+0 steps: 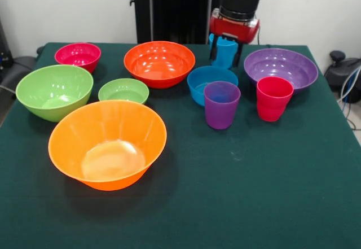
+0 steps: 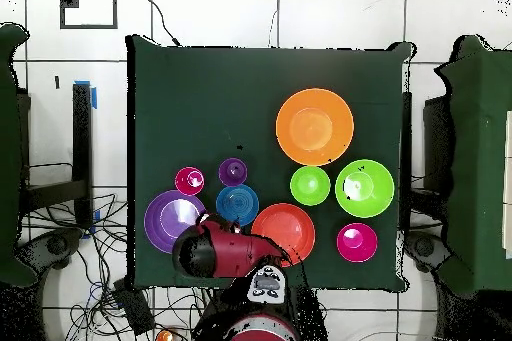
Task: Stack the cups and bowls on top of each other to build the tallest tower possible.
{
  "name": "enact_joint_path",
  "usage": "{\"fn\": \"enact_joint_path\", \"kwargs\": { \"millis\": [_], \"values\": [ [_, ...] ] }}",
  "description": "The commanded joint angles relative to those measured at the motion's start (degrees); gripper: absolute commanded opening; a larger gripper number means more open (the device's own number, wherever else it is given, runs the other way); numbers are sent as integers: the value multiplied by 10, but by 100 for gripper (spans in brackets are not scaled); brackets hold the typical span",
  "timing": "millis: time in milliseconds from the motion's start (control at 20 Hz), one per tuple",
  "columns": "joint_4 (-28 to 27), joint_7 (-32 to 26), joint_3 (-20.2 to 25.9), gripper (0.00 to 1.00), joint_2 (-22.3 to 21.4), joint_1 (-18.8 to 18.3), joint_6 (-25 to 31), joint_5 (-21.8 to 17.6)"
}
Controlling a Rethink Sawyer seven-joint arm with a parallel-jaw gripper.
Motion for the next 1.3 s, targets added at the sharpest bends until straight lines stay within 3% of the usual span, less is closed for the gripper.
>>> {"fn": "enact_joint_path", "kwargs": {
  "millis": [50, 1000, 1300],
  "values": [
    [-70, 33, 42, 100, 27, -22, -20, -26],
    [-145, -12, 56, 100, 19, -78, 64, -43],
    [-149, -3, 72, 100, 59, -96, 27, -60]
  ]
}}
